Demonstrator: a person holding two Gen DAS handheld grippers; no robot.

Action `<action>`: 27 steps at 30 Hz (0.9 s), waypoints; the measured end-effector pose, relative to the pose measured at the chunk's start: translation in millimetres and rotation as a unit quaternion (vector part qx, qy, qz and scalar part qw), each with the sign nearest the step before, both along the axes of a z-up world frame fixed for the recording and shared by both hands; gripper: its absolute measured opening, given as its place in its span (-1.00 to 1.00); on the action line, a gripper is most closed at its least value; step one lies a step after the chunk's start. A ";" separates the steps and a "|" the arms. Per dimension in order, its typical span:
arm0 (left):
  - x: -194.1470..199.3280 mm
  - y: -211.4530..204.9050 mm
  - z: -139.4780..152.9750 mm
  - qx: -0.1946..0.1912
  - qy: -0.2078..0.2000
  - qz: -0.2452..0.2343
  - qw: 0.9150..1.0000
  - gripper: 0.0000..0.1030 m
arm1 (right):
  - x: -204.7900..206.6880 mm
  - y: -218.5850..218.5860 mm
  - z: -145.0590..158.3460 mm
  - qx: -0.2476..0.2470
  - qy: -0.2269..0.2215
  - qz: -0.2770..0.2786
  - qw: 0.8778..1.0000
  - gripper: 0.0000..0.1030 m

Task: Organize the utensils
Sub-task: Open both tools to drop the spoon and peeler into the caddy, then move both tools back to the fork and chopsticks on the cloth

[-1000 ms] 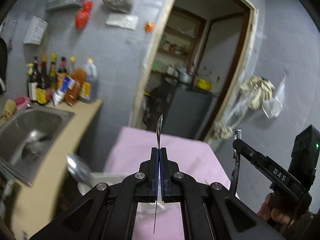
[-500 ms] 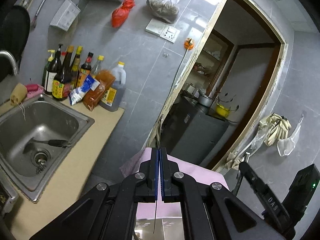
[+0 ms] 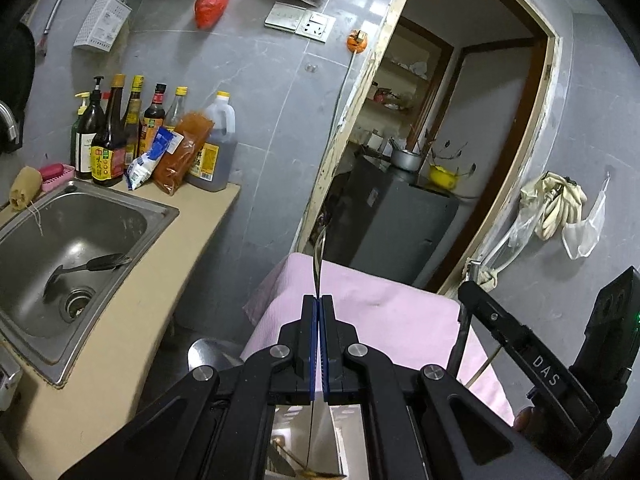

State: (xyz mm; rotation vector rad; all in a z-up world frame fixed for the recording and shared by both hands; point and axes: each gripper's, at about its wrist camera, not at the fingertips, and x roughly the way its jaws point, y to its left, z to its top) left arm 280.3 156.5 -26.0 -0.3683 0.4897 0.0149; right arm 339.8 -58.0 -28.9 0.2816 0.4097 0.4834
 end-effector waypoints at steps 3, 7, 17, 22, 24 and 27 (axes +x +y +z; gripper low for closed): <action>-2.7 2.6 1.0 -0.004 0.007 0.001 1.000 -0.96 | -1.6 -1.6 -2.8 -0.004 0.016 0.012 1.000 -0.77; -6.5 5.0 2.8 -0.003 0.015 0.004 1.000 -0.94 | -9.2 -4.6 -2.2 -0.012 0.024 0.021 0.999 -0.64; -25.2 -0.1 19.8 -0.013 -0.016 0.006 1.000 -0.07 | -37.8 -43.3 31.9 -0.017 -0.011 -0.012 1.000 -0.06; -32.1 -18.8 37.3 0.007 -0.042 0.004 0.999 0.56 | -53.0 -71.2 56.1 -0.038 -0.036 -0.042 0.998 0.35; -34.7 -26.3 43.6 0.014 -0.052 0.004 0.999 0.70 | -60.6 -85.0 64.6 -0.048 -0.046 -0.055 0.996 0.46; -37.7 -46.3 52.8 0.037 -0.065 0.002 0.997 0.92 | -70.8 -105.2 75.6 -0.065 -0.059 -0.075 0.993 0.67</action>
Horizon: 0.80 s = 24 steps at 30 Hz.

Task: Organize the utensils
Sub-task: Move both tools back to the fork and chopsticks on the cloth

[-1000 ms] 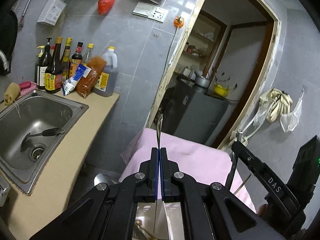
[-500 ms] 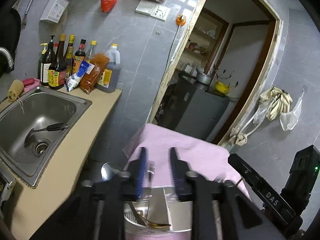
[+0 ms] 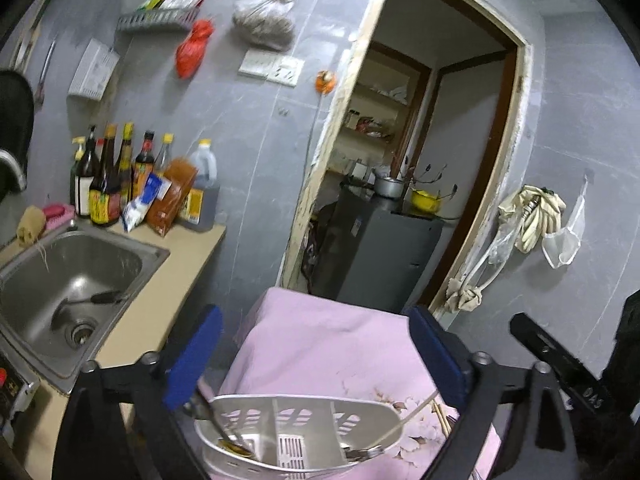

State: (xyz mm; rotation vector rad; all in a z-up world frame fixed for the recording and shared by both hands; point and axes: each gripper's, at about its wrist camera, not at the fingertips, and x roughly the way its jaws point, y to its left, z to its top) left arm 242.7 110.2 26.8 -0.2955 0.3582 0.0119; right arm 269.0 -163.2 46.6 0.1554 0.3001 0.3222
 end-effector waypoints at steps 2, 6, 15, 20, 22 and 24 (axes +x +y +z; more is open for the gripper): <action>-2.3 -11.7 4.1 0.015 -0.009 -0.001 1.000 0.96 | -6.3 -12.7 5.9 -0.008 -0.007 -0.013 1.000 0.78; -4.7 -43.7 8.5 0.044 -0.022 -0.013 0.999 0.98 | -14.1 -41.7 13.6 -0.020 -0.010 -0.040 0.999 0.82; -7.9 -109.6 1.0 0.065 -0.025 -0.050 0.996 0.98 | -24.2 -111.2 8.6 -0.037 0.005 -0.084 0.996 0.85; -6.4 -142.4 -10.2 0.068 -0.018 -0.067 0.995 0.98 | -23.5 -146.9 -3.4 -0.046 0.023 -0.105 0.993 0.85; -3.4 -155.4 -15.9 0.066 -0.010 -0.075 0.995 0.98 | -22.3 -157.7 -8.7 -0.051 0.029 -0.111 0.992 0.85; -1.1 -167.7 -21.7 0.065 -0.005 -0.082 0.994 0.98 | -21.3 -170.9 -15.3 -0.055 0.037 -0.117 0.991 0.85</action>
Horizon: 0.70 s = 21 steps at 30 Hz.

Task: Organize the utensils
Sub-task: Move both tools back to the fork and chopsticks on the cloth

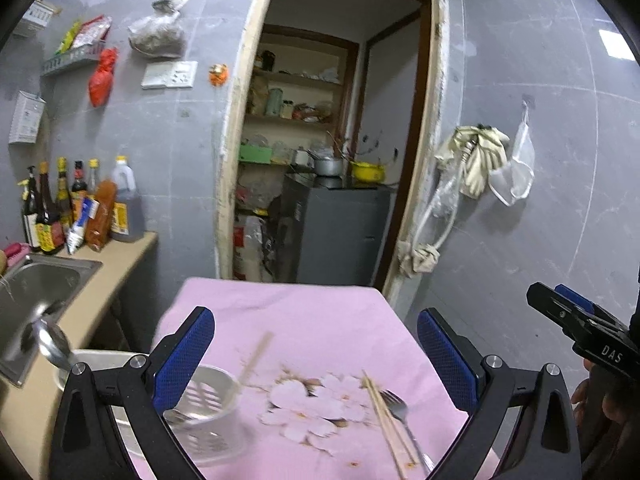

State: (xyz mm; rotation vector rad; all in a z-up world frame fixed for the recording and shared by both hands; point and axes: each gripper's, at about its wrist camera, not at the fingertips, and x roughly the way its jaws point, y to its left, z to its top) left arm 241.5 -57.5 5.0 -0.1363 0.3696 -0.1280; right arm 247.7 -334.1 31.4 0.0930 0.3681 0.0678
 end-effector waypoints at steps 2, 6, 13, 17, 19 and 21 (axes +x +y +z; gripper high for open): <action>2.2 -11.5 -4.9 0.001 0.005 -0.006 1.000 0.98 | 1.6 -11.2 -7.7 -0.001 0.009 -0.006 1.000 0.85; 9.0 -34.3 -19.2 0.005 0.019 -0.019 1.000 0.98 | 6.4 -31.1 -26.3 0.001 0.027 -0.016 0.999 0.85; 23.1 -59.4 -49.9 0.012 0.059 -0.032 0.998 0.98 | 17.8 -50.6 -71.2 0.021 0.063 -0.015 0.998 0.85; 32.9 -68.9 -73.7 0.023 0.095 -0.050 0.994 0.98 | 27.8 -52.3 -101.2 0.035 0.087 0.003 0.996 0.85; 39.2 -71.7 -87.9 0.026 0.116 -0.058 0.991 0.98 | 32.9 -50.9 -116.6 0.041 0.099 0.016 0.994 0.85; 44.9 -72.5 -100.6 0.023 0.135 -0.065 0.988 0.97 | 40.1 -49.9 -132.2 0.050 0.117 0.030 0.991 0.85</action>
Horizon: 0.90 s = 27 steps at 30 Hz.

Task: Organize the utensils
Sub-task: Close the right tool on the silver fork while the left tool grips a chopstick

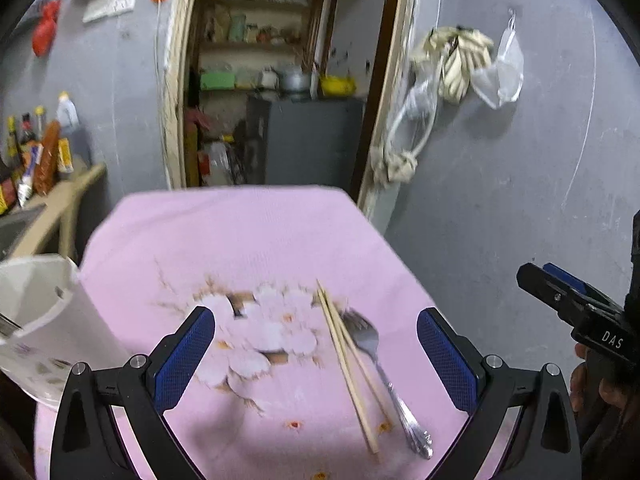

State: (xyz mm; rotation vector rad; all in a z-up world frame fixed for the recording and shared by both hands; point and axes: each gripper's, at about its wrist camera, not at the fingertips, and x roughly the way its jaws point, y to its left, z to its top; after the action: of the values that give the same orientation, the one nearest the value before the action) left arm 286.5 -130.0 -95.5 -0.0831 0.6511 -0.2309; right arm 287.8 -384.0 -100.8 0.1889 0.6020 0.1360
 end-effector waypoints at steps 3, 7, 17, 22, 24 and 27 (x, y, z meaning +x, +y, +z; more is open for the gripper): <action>9.0 -0.1 -15.0 -0.011 0.028 -0.010 0.999 0.77 | 10.2 3.6 -19.8 0.014 0.017 0.022 1.000 0.72; 22.8 1.1 -36.9 -0.022 0.068 -0.018 0.997 0.58 | 28.9 13.3 -44.1 0.024 0.047 0.055 0.997 0.36; 42.8 14.3 -57.6 -0.026 0.092 0.022 0.995 0.58 | 67.2 61.6 -81.8 0.051 0.103 0.157 0.981 -0.20; 47.2 18.4 -60.7 -0.032 0.096 0.028 0.995 0.58 | 75.8 75.1 -89.3 0.060 0.117 0.189 0.973 -0.28; 48.2 19.6 -61.0 -0.033 0.097 0.029 0.994 0.58 | 79.3 78.6 -91.8 0.063 0.125 0.196 0.971 -0.28; 51.0 21.1 -62.9 -0.034 0.101 0.031 0.994 0.58 | 84.8 83.9 -97.5 0.072 0.139 0.207 0.966 -0.29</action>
State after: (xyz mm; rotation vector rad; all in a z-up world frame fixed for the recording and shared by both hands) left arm 337.5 -109.0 -158.5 -0.1937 0.8401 -0.1868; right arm 372.6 -300.1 -198.3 0.2242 0.9091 0.5655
